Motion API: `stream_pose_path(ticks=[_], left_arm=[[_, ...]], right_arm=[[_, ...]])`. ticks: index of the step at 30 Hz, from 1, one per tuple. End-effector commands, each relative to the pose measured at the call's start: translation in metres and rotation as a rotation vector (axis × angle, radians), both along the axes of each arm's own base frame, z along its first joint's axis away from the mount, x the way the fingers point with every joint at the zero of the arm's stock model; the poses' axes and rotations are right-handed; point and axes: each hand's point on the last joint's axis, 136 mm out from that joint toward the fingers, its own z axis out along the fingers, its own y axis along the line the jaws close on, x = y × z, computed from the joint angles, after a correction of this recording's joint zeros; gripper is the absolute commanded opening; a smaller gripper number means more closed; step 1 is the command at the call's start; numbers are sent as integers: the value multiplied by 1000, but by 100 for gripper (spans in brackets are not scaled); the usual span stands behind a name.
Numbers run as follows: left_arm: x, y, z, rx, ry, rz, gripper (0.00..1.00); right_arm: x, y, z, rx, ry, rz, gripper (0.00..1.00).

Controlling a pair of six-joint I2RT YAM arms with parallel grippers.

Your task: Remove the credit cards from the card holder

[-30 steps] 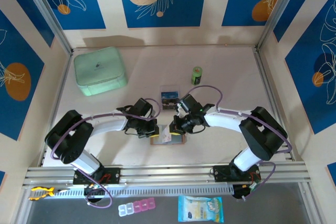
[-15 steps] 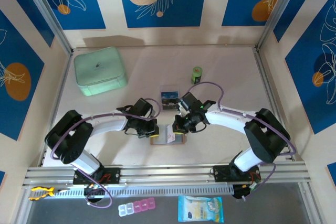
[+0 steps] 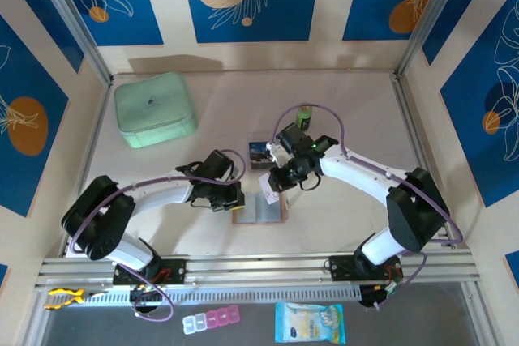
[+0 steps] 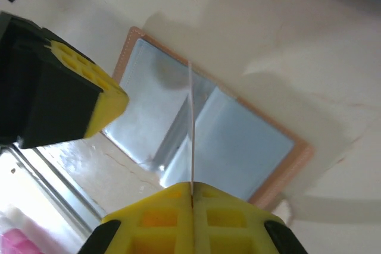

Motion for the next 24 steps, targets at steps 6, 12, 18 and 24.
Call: stream_pose_path(ticks=[6, 12, 18, 24], left_arm=[[8, 18, 18, -4, -54, 57, 7], [11, 34, 25, -12, -90, 97, 8], [11, 46, 31, -11, -115, 126, 10], [13, 56, 35, -2, -135, 148, 11]], right_arm=[[22, -22, 19, -202, -285, 571, 0], [51, -30, 37, -254, -369, 722, 0], [91, -20, 66, -174, -429, 720, 0], [126, -11, 74, -124, -445, 729, 0]])
